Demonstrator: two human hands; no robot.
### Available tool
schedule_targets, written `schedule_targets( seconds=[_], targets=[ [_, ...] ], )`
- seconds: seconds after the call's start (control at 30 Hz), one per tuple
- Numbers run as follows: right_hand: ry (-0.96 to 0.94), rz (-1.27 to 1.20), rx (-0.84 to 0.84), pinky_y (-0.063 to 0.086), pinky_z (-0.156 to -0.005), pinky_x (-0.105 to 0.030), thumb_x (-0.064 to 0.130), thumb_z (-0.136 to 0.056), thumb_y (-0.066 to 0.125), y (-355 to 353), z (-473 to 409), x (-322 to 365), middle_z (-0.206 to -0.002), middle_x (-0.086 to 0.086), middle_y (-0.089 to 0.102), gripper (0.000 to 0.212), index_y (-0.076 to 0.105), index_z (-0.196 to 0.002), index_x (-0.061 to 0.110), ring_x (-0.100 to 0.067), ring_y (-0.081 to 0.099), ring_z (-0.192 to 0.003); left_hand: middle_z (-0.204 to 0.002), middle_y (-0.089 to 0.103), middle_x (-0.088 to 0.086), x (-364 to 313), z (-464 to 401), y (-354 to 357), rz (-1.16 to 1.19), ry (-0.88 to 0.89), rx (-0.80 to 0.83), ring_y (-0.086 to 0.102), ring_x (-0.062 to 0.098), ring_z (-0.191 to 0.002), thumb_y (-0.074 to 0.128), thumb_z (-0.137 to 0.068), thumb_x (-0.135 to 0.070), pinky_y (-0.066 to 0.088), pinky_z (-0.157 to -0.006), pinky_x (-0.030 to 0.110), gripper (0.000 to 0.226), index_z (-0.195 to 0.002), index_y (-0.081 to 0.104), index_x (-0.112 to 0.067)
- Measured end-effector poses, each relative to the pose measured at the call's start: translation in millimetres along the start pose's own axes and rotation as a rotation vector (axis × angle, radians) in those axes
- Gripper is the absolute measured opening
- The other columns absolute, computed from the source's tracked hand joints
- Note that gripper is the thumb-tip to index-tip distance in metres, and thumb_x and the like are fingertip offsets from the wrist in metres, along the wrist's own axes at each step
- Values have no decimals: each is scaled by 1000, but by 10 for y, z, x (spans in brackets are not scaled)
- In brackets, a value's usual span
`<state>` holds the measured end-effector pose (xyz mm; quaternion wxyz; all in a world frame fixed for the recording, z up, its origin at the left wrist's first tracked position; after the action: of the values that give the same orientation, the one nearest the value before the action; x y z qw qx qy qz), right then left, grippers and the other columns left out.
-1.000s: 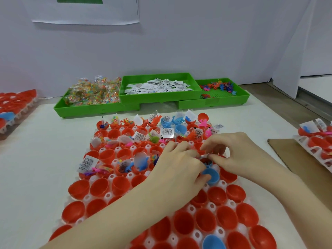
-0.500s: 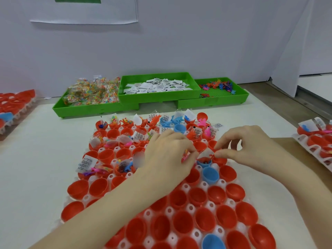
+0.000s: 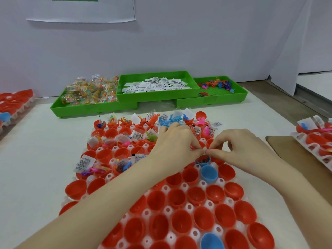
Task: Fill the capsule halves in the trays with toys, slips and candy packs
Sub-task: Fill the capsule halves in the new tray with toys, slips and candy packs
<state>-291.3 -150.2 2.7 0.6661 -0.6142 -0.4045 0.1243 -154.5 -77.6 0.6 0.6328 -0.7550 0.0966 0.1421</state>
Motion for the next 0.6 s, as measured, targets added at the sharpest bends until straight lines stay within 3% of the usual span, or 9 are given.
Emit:
schedule_targets(
  seconds=[0.1, 0.27, 0.43, 0.53, 0.6],
  targets=[
    [-30, 55, -27, 27, -52, -17, 45, -80, 60, 16, -4, -6, -69, 21, 53, 12, 65, -72, 37, 1, 43, -60, -105, 61, -5, 5, -12, 4, 26, -16, -3, 41, 17, -108, 55, -87, -42, 20, -80, 28, 23, -94, 73, -31],
    [-144, 184, -117, 32, -62, -25, 44, -83, 53, 61, 3, 13, -76, 14, 50, 19, 66, -84, 31, -9, 54, -81, -105, 61, -1, 27, -17, 0, 58, -29, 16, 42, 19, -109, 56, -87, -39, 21, -79, 29, 23, -90, 75, -26],
    [-229, 87, -166, 31, -54, -20, 29, -77, 64, 33, 12, 1, -68, 14, 49, 9, 67, -73, 21, 1, 41, -54, -102, 63, -3, 42, -18, 0, 66, -34, 11, 44, 20, -109, 56, -87, -40, 21, -78, 30, 23, -89, 75, -27],
    [-221, -80, -170, 41, -57, -20, 17, -72, 69, -10, 12, 9, -65, 11, 59, 10, 65, -64, 21, -5, 50, -53, -106, 60, -4, 43, -10, 4, 52, -18, 15, 43, 19, -109, 54, -88, -41, 18, -78, 30, 23, -92, 74, -29],
    [-194, -210, -189, 41, -55, -10, 15, -69, 69, -55, 21, 8, -61, 16, 61, 17, 61, -60, 27, -8, 56, -56, -108, 57, -7, 47, 9, 12, 32, 5, 25, 41, 15, -109, 51, -87, -48, 17, -79, 31, 29, -94, 72, -30]
  ],
)
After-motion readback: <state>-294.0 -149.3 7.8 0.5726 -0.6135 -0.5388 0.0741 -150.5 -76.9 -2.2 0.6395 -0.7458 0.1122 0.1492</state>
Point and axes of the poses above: each hand's wrist, its own z-axis away from the middle knuckle, its own y-axis out of the palm, x = y × z, the point moved 1 cm from there along -z, towards the middle knuckle
